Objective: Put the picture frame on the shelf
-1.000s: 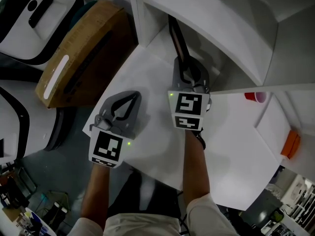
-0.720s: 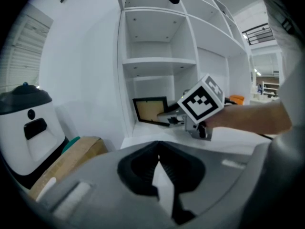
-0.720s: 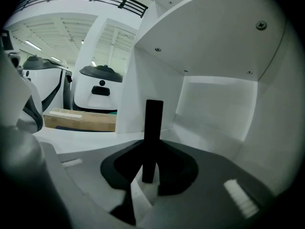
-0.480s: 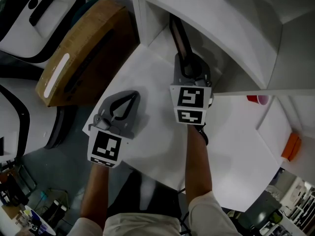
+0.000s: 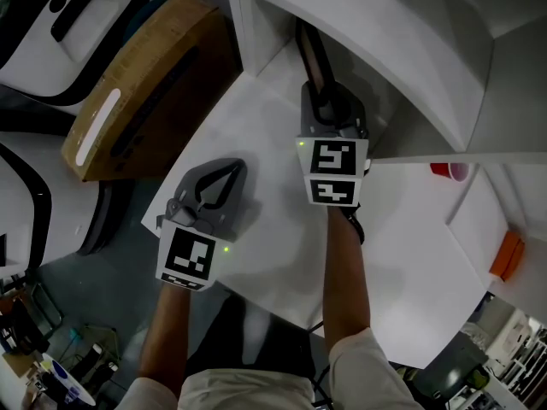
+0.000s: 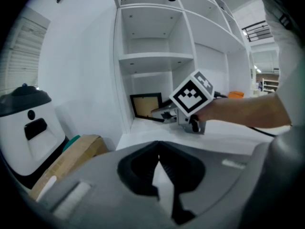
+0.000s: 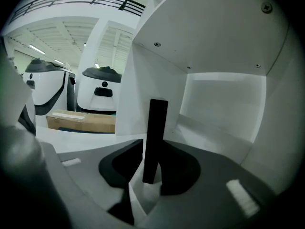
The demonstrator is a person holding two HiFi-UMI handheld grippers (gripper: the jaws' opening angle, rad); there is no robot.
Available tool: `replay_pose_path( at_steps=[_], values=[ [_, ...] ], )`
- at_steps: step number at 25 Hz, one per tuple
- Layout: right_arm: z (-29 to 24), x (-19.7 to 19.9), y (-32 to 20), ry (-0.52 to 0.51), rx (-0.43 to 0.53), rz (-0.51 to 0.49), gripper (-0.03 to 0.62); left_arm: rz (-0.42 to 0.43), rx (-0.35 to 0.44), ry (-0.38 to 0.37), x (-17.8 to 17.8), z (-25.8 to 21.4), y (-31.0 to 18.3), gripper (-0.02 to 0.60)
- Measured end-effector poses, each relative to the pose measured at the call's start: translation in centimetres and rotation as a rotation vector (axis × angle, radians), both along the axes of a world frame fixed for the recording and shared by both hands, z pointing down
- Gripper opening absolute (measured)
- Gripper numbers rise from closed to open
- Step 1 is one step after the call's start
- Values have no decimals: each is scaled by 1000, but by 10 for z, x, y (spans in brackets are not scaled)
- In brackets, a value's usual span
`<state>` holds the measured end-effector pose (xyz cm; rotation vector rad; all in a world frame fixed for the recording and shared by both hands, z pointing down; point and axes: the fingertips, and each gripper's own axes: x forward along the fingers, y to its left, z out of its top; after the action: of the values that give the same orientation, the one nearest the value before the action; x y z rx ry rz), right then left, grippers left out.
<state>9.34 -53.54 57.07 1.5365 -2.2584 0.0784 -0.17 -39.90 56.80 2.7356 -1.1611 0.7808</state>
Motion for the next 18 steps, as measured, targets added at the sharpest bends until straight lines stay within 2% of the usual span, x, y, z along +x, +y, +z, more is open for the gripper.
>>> replay_pose_path(
  at_steps=[1, 8, 12, 18],
  values=[
    [0, -1, 1, -4, 0, -8, 115, 0, 4, 0, 0, -1, 1, 3],
    [1, -4, 7, -10, -7, -65, 204, 5, 1, -8, -4, -1, 6, 3],
    [1, -3, 10, 17, -3, -65, 209, 2, -1, -9, -6, -1, 10, 3],
    [0, -2, 16, -5, -21, -62, 213, -7, -1, -8, -7, -3, 15, 3]
  ],
)
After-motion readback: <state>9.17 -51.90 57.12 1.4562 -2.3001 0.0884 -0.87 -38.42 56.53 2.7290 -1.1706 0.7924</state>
